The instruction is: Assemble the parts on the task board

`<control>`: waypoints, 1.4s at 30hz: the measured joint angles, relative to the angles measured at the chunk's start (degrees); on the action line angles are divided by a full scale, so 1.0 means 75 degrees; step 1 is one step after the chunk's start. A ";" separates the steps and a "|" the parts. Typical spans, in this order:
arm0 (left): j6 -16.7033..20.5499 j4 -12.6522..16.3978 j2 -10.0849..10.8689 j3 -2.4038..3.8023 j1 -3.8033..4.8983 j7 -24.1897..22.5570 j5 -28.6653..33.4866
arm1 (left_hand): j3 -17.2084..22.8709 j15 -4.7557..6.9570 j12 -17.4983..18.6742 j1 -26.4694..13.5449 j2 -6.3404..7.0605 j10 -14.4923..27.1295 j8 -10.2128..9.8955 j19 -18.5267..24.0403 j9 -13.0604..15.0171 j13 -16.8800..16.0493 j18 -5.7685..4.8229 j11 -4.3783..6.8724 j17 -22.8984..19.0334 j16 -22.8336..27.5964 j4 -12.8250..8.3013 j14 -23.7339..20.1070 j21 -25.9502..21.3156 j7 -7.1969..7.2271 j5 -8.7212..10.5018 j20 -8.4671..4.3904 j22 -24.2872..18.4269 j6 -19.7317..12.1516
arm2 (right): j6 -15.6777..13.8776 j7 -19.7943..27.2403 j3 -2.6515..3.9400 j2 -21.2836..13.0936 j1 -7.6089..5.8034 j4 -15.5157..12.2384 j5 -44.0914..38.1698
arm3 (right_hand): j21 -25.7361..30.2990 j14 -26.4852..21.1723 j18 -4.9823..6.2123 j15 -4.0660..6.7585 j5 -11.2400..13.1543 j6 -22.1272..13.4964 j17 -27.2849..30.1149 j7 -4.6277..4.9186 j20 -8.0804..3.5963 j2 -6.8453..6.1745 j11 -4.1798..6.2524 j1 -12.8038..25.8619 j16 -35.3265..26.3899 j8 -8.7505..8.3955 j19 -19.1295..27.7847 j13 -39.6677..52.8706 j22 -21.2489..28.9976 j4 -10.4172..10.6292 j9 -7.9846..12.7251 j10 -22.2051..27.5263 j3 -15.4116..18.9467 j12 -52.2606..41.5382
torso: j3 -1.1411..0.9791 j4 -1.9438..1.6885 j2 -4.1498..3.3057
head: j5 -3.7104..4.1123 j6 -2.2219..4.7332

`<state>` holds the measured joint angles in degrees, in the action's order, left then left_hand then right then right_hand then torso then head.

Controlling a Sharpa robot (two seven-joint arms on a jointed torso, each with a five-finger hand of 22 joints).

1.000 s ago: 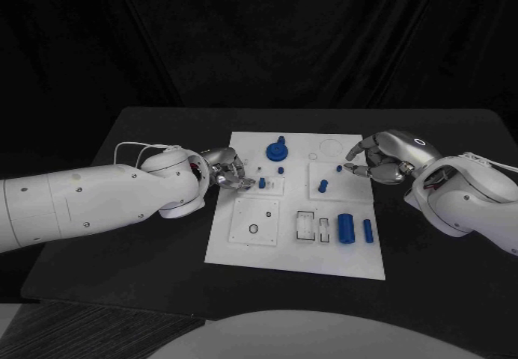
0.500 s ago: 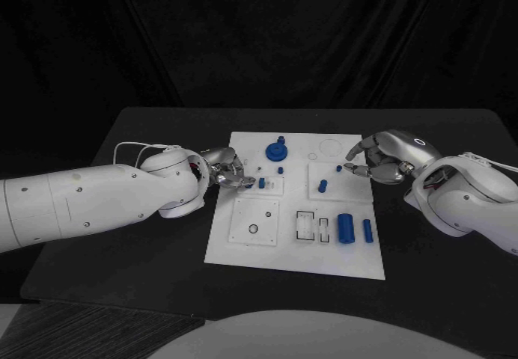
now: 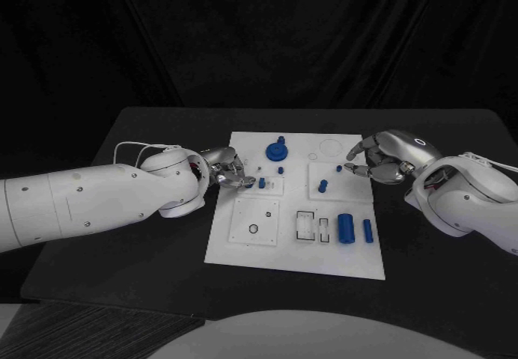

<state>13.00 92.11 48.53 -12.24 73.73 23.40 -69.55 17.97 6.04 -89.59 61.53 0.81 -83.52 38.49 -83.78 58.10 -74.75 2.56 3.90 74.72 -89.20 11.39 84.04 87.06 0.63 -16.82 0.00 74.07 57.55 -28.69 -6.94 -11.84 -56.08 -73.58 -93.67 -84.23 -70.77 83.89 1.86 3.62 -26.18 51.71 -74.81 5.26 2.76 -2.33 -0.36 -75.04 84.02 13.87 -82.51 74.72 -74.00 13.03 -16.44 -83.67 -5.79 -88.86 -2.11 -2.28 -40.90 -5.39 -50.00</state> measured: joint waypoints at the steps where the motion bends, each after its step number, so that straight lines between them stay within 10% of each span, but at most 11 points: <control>1: 0.0000 -0.0001 0.0000 0.0000 0.0000 -0.0005 0.0000 | 0.0000 0.0000 0.0000 0.0000 0.0000 0.0000 0.0000 0.0000 0.0000 0.0000 0.0000 0.0000 0.0000 0.0000 0.0000 0.0000 0.0000 0.0000 0.0000 0.0000 0.0000 0.0000 | 0.0000 0.0000 0.0000 0.0000 0.0000 0.0000 0.0000 | 0.0000 0.0000 0.0000 0.0000 0.0000 0.0000 0.0000 0.0000 0.0000 0.0000 0.0000 0.0000 0.0000 0.0000 0.0000 0.0000 0.0000 0.0000 0.0000 0.0000 0.0000 0.0000 | 0.0000 0.0000 0.0000 | 0.0000 0.0000; 16: 0.0338 0.0054 0.0189 0.0000 -0.0001 -0.0257 -0.0001 | -0.0116 0.0000 0.0000 0.0002 0.0002 -0.0001 0.0001 0.0000 0.0078 0.0000 0.0000 -0.0001 0.0000 0.0000 0.0114 0.0000 0.0000 0.0000 -0.0006 0.0000 0.0000 0.0000 | -0.0001 0.0001 -0.0001 -0.0014 0.0000 0.0002 0.0001 | 0.0000 0.0000 0.0001 0.0000 0.0000 0.0000 0.0000 0.0000 0.0000 0.0000 0.0000 0.0000 0.0000 0.0000 0.0000 0.0000 0.0000 0.0000 0.0000 0.0000 0.0000 0.0000 | 0.0000 -0.0001 -0.0001 | -0.0010 0.0000; 27: 0.0696 0.0087 0.0225 0.0003 -0.0001 -0.0551 -0.0001 | -0.0116 0.0000 0.0000 0.0402 0.0069 -0.0001 0.0061 0.0000 0.0279 0.0000 0.0000 -0.0001 0.0000 0.0000 0.0111 0.0000 0.0000 0.0080 -0.0966 0.0000 0.0000 0.0077 | 0.0000 0.0002 -0.0001 -0.0001 0.0000 0.0017 0.0001 | 0.0000 0.0000 0.0000 0.0000 0.0000 0.0000 0.0000 0.0000 0.0000 0.0000 0.0000 0.0000 0.0000 0.0000 0.0001 0.0000 0.0000 0.0000 0.0005 0.0000 0.0000 0.0000 | 0.0000 -0.0001 0.0000 | -0.0027 0.0000; 42: 0.0744 0.0100 0.0370 0.0001 -0.0001 -0.0725 -0.0007 | -0.0115 -0.0002 0.0000 0.0626 0.0183 -0.0027 -0.0112 0.0000 0.0278 0.0000 0.0000 -0.0030 0.0000 0.0000 0.0111 0.0001 -0.0146 -0.0089 -0.1019 0.0003 0.0000 -0.0412 | 0.0001 0.0002 0.0001 -0.0007 0.0000 0.0022 0.0001 | 0.0000 0.0000 0.0000 -0.0001 0.0000 0.0000 0.0000 0.0000 0.0000 0.0000 -0.0023 0.0000 0.0000 0.0000 0.0001 0.0000 0.0000 0.0000 0.0005 -0.0022 0.0000 0.0000 | 0.0002 -0.0004 -0.0001 | -0.0015 0.0000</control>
<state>18.58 92.86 51.30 -12.23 73.72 17.96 -69.60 17.11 6.03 -89.59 66.23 2.19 -83.73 37.66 -83.78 60.19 -74.75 2.56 3.67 74.72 -89.20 12.22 84.05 85.97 -0.04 -24.46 0.02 74.07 54.46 -28.69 -6.92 -11.83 -56.13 -73.58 -93.50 -84.22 -70.77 83.89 1.86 3.62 -26.19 51.71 -74.81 5.26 2.76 -2.33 -0.53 -75.04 84.02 13.87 -82.50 74.72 -74.00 13.03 -16.40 -83.83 -5.80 -88.86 -2.10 -2.31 -40.91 -5.51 -50.00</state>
